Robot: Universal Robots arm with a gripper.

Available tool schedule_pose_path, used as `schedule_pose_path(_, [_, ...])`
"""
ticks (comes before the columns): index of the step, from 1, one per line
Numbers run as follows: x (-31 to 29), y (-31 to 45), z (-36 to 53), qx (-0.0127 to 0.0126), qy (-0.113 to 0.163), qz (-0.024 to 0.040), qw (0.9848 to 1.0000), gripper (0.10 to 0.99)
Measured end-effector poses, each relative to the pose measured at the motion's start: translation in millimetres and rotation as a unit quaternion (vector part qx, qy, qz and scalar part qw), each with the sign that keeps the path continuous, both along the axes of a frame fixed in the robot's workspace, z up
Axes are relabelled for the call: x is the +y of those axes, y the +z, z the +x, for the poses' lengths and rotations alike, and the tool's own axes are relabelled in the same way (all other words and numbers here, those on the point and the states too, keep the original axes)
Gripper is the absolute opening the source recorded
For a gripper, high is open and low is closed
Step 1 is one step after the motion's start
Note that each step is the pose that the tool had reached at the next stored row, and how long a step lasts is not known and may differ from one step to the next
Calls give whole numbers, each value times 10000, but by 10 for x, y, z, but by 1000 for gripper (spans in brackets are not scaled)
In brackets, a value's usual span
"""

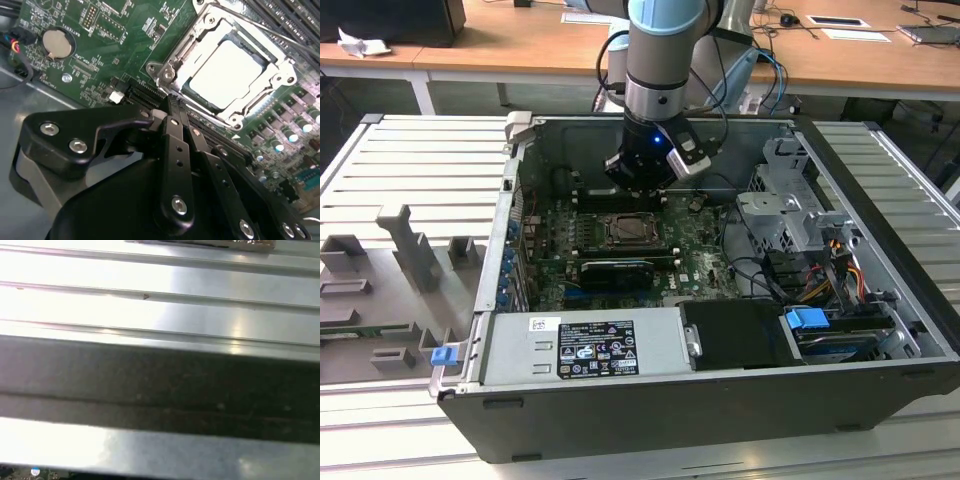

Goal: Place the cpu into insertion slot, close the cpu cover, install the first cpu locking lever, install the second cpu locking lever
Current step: 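Install the first cpu locking lever, then install the second cpu locking lever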

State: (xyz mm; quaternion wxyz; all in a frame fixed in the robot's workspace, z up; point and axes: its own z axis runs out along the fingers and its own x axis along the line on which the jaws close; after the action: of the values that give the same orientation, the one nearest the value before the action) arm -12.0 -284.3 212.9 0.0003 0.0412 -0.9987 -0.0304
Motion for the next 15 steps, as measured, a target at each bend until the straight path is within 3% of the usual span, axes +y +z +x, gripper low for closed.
schedule_pose_path(5, [-38,1,0,1,0,-1,10000,106])
schedule_pose_path(15, [-52,1,0,0,-1,-1,10000,106])
